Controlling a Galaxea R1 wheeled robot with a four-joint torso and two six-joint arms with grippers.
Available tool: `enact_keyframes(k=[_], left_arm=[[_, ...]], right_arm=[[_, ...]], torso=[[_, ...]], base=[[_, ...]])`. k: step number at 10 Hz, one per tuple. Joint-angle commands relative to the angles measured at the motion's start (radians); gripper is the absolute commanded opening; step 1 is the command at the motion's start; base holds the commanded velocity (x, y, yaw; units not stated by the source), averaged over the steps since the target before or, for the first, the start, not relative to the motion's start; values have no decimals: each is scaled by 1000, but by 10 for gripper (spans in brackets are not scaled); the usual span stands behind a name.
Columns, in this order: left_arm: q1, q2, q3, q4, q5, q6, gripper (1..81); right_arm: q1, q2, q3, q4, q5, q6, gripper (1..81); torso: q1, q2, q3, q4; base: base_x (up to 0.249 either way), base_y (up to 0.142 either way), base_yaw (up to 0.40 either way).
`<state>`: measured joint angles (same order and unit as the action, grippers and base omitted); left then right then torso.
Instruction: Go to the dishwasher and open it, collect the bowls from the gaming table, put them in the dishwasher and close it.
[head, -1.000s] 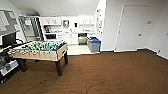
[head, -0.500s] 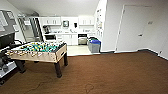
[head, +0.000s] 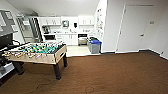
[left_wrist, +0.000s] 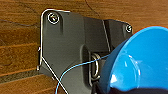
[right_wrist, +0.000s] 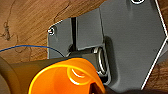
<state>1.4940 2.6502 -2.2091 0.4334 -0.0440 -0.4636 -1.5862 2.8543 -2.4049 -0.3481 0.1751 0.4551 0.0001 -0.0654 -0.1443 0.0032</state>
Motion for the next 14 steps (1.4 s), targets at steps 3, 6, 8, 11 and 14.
enact_keyframes(k=[3, 6, 8, 11, 14], left_arm=[[-41, -24, 11, 4, 39, 8, 10], [-39, -25, 11, 5, 27, 8, 10], [-37, -27, 11, 5, 27, 8, 10], [-36, -25, 11, 5, 26, 8, 10], [-33, -25, 11, 5, 26, 8, 10]], right_arm=[[34, -5, 11, -22, -39, -4, 10], [33, -5, 11, -22, -39, -4, 10], [34, -5, 9, -22, -39, -4, 10], [31, -5, 6, -23, -39, -4, 10], [33, -2, 4, -28, -39, -4, 10]], torso=[[0, 0, 0, 0], [0, 0, 0, 0], [0, 0, 0, 0], [0, 0, 0, 0], [0, 0, 0, 0]], base=[[144, 0, 0], [147, 0, 0], [152, 0, 0], [156, 0, 0], [159, 0, 0]])
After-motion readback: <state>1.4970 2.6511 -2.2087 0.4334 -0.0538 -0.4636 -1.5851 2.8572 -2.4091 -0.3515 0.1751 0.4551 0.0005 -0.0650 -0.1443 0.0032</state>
